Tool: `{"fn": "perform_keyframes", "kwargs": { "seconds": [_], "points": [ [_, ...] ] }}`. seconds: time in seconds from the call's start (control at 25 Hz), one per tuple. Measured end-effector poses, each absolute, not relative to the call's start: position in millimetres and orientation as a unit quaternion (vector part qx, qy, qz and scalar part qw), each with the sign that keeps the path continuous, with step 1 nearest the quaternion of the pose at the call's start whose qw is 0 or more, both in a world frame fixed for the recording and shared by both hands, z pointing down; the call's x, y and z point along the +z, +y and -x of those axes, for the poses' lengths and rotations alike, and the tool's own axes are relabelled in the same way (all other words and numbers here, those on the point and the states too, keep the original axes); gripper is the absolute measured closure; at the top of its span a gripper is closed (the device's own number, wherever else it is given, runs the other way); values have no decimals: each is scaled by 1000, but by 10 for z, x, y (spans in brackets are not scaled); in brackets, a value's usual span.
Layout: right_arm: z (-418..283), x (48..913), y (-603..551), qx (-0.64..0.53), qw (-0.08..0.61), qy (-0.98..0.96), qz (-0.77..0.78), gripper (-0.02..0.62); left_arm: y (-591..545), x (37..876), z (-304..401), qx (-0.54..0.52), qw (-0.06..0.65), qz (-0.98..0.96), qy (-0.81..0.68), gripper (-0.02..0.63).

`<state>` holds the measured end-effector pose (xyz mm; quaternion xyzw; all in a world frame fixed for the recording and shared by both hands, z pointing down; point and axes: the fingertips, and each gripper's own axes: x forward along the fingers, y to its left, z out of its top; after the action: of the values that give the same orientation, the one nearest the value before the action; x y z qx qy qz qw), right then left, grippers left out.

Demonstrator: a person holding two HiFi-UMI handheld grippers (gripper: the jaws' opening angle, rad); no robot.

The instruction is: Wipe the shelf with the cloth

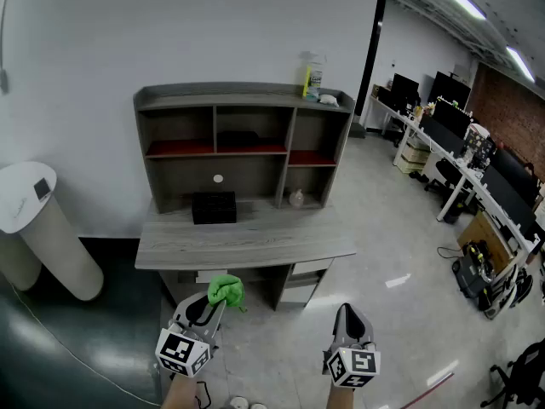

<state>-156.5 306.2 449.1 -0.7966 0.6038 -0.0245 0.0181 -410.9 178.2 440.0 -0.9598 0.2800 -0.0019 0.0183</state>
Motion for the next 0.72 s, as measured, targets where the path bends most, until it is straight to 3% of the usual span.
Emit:
{"fn": "perform_keyframes", "kwargs": {
  "seconds": [0.72],
  "points": [
    [1481,4581,3019,-36,17,590,807,586,1662,4583,3988,-15,-3,965,260,518]
  ]
}}
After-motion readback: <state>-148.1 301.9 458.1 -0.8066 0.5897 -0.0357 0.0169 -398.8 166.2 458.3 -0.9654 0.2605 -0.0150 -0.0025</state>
